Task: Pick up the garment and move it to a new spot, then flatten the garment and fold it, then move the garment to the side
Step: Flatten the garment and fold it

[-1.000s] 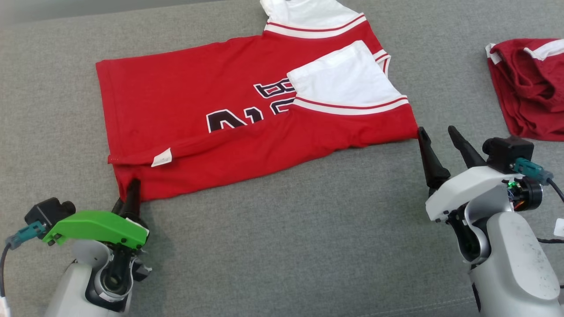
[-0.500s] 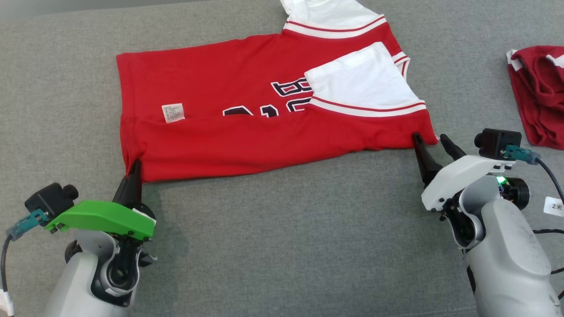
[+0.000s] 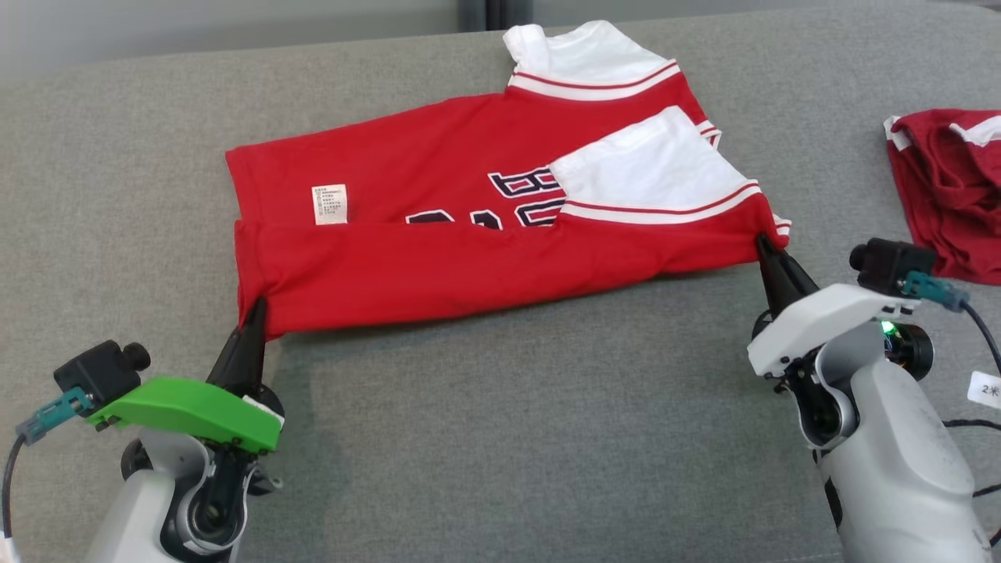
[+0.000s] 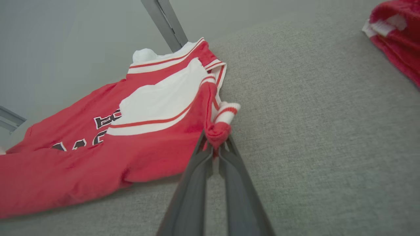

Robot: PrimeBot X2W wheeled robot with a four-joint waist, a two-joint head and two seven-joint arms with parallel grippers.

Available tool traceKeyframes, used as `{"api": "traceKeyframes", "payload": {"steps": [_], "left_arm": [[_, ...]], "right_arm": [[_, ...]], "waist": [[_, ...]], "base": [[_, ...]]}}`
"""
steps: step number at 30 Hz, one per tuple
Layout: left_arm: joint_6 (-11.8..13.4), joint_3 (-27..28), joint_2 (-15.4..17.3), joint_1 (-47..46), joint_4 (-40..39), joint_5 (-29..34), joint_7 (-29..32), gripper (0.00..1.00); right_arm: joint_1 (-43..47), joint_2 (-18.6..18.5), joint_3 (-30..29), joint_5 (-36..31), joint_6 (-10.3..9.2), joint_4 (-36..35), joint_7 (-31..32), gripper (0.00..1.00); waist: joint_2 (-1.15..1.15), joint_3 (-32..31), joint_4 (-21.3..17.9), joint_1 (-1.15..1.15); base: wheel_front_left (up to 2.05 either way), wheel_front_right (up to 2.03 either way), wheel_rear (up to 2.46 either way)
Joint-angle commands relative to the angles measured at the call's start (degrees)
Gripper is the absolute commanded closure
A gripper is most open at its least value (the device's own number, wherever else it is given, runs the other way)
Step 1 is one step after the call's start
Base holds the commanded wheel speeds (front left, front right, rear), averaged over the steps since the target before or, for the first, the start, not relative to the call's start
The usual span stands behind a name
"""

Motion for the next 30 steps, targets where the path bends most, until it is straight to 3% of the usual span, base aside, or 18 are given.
{"api": "traceKeyframes", "payload": {"steps": [1,9,16,17,18,19,20,21,30], "left_arm": [[-0.44,0.16,0.96,1.47,-0.79,-0.32,0.39,1.0],[0.07,-0.65,4.57,9.15,-6.15,-2.14,4.84,1.0],[2.17,-1.26,6.16,15.83,-6.69,-2.14,6.11,1.0],[2.43,-1.7,6.19,16.43,-6.26,-1.55,6.08,1.0],[2.78,-2.06,6.17,16.77,-5.8,-1.12,5.92,0.88],[3.11,-2.61,6.4,16.97,-5.17,-0.18,5.8,0.5],[3.32,-3.1,6.65,17.06,-4.73,0.56,5.81,0.09],[3.61,-3.64,6.81,17.18,-4.23,1.46,5.78,0.0],[3.5,-3.04,9.7,14.17,-6.44,5.03,3.84,0.0]], "right_arm": [[2.46,-0.26,-0.32,0.86,-0.05,-1.22,-0.82,1.0],[16.88,-0.26,-1.51,5.5,-0.05,-13.1,0.37,1.0],[28.84,-0.27,-1.84,7.64,-0.06,-21.15,3.42,1.0],[29.81,-0.27,-1.62,7.51,-0.06,-21.56,3.6,0.91],[30.49,-0.27,-1.45,7.08,-0.06,-21.71,3.94,0.79],[31.15,-0.26,-1.07,5.9,-0.06,-21.96,4.13,0.51],[31.49,-0.27,-1.15,5.04,-0.06,-22.16,4.05,0.0],[31.95,-0.31,-1.29,3.96,-0.06,-22.37,4.13,0.0],[30.36,-0.21,-6.49,-1.11,-0.05,-26.78,4.22,0.0]], "waist": [[0.0,-1.91,-0.44,0.0],[0.0,-5.54,-1.07,0.0],[0.0,-6.05,-2.06,0.0],[0.0,-6.02,-2.2,0.0],[0.0,-6.0,-2.27,0.0],[0.0,-5.98,-2.33,0.0],[0.0,-5.95,-2.37,0.0],[0.0,-5.9,-2.35,0.0],[0.0,-5.17,-1.98,0.0]], "base": [[0.0,0.0,0.0],[0.0,0.0,0.0],[0.0,0.0,0.0],[0.0,0.0,0.0],[0.0,0.0,0.0],[0.0,0.0,0.0],[0.0,0.0,0.0],[0.0,0.0,0.0],[0.0,0.0,0.0]]}}
